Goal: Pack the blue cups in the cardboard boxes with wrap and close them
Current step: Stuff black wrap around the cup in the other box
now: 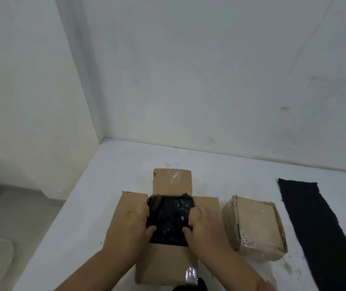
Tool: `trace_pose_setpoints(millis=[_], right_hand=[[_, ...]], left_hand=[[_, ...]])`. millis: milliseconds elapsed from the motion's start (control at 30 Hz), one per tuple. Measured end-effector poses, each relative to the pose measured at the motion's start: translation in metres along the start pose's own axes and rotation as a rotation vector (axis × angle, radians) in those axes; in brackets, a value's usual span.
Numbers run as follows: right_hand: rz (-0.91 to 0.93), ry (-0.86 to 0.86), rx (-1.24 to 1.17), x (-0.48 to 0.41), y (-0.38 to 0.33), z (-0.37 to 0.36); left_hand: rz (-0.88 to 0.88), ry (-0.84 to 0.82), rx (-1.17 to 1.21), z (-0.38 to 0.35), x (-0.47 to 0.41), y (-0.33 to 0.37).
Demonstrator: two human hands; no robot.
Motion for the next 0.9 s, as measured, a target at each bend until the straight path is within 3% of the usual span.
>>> trace_pose_setpoints(millis=[133, 233, 300, 433, 800, 900], right_hand=[[0.167, 0.062, 0.240, -0.002, -0.008, 0.004], [0.300, -0.276, 0.273, -0.016, -0.003, -0.002], [0.243, -0.482, 0.315, -0.023, 0.004, 0.001], [0.322, -0.474, 0.527, -0.027, 0.008, 0.001], [0.303, -0.382, 0.529, -0.023, -0.001, -0.009], [0.307, -0.401, 0.305, -0.021, 0.003, 0.002]], left_hand=[[-0.325, 0.073, -0.250, 0.003, -0.001, 0.008], [-0.490, 0.022, -0.424, 0.005, -0.009, 0.009], [-0.495, -0.107, -0.556, 0.006, -0.013, 0.006], [-0.408, -0.460, -0.715, -0.001, -0.030, -0.004], [-0.345, -0.473, -0.743, -0.012, -0.035, 0.004], [-0.289, -0.457, -0.687, -0.002, -0.039, 0.014]])
Point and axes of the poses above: each hand's wrist, its own x-axis away from the middle knuckle, its own z-axis out of the back of the hand, y = z × x, the point moved 2 cm from there along -x, towards the middle knuckle, and after that the axes turned 2 degrees about -x, right-handed, at the moved point
